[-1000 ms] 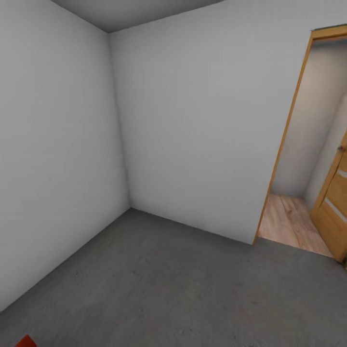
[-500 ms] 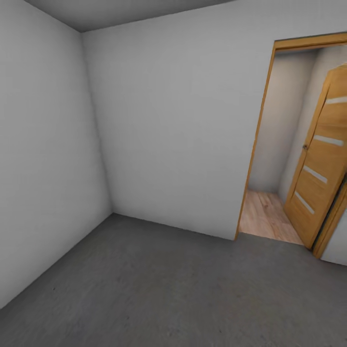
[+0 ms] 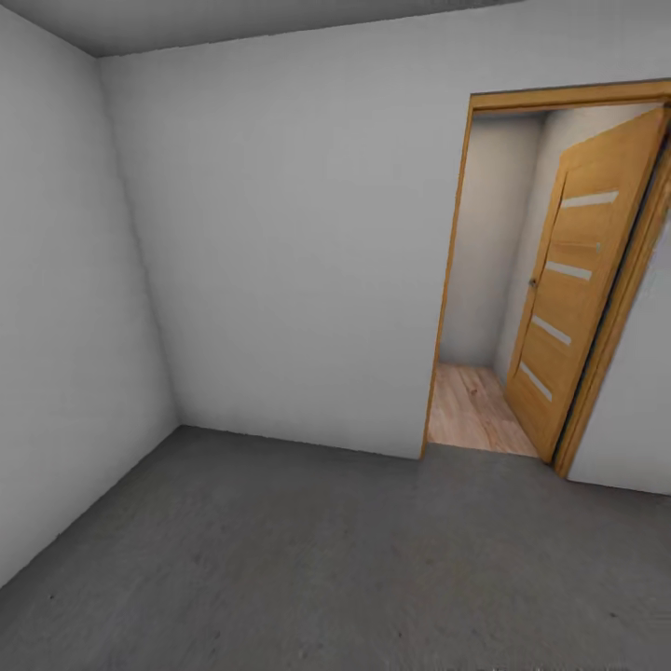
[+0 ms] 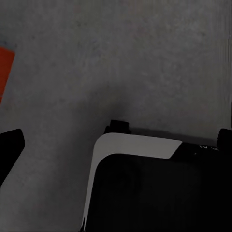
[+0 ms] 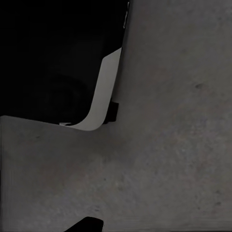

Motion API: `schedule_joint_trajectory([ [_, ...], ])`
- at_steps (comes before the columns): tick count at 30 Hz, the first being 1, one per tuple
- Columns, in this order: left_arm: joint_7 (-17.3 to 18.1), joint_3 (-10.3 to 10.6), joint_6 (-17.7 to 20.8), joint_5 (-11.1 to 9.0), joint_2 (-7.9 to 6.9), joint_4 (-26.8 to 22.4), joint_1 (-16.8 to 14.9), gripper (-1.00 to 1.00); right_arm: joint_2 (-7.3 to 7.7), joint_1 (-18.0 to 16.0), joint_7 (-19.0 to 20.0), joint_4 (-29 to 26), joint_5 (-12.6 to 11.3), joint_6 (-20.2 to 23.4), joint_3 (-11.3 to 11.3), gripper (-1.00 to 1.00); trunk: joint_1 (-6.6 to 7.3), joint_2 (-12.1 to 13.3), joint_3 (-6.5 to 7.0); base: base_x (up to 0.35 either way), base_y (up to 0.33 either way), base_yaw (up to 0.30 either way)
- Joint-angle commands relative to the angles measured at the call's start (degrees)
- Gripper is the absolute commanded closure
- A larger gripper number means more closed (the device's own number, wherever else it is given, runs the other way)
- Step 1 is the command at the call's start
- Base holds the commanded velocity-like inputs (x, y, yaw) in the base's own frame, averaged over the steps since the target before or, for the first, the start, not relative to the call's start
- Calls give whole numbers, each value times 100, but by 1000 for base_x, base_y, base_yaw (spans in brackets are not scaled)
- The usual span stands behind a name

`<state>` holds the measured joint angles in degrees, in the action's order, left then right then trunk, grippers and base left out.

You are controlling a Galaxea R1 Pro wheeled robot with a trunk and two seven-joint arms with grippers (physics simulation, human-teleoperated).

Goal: Move the two storage containers from the living room to the garage. In the garage, place one container on the floor and stack the other container on top of it (either order is fine).

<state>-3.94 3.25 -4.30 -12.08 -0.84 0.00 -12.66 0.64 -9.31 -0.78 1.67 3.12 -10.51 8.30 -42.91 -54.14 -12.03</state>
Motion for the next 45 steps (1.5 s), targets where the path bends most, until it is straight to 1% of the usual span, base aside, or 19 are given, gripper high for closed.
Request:
schedule_joint_trajectory([
  [1,-10,36,-21,-46,3,2,-2,-100,-1,-9,-8,20,32,-28,17,-100,0,-5,-4,0,0,-268],
  [5,-10,31,-33,-47,27,1,0,-100,-2,-9,-9,25,23,-18,-3,-100,0,-5,10,0,0,-272],
  [7,-10,27,-40,-53,27,1,0,-100,8,-9,-10,26,10,-15,-82,-100,0,-5,16,0,0,-276],
  [9,-10,27,-43,-52,35,0,0,-100,26,-9,-1,26,-74,-10,-177,-100,0,-5,20,0,0,-280],
  [11,-10,26,-44,-53,34,0,0,-100,43,-9,7,27,-189,-2,-226,-100,0,-5,22,0,0,-285],
  [17,-10,26,-45,-51,37,0,0,-100,42,-9,15,27,-238,9,-242,-100,0,-5,24,0,0,-288],
  [25,-10,26,-45,-50,34,0,0,-100,33,-9,17,27,-241,13,-241,-100,0,-5,24,0,0,-289],
  [31,-10,26,-45,-49,33,0,0,-100,55,-9,17,27,-240,13,-247,-100,0,-5,24,0,0,-291],
  [45,-10,26,-45,-50,29,0,0,-100,24,-9,17,27,-233,31,-241,-100,0,-5,24,0,0,-291],
])
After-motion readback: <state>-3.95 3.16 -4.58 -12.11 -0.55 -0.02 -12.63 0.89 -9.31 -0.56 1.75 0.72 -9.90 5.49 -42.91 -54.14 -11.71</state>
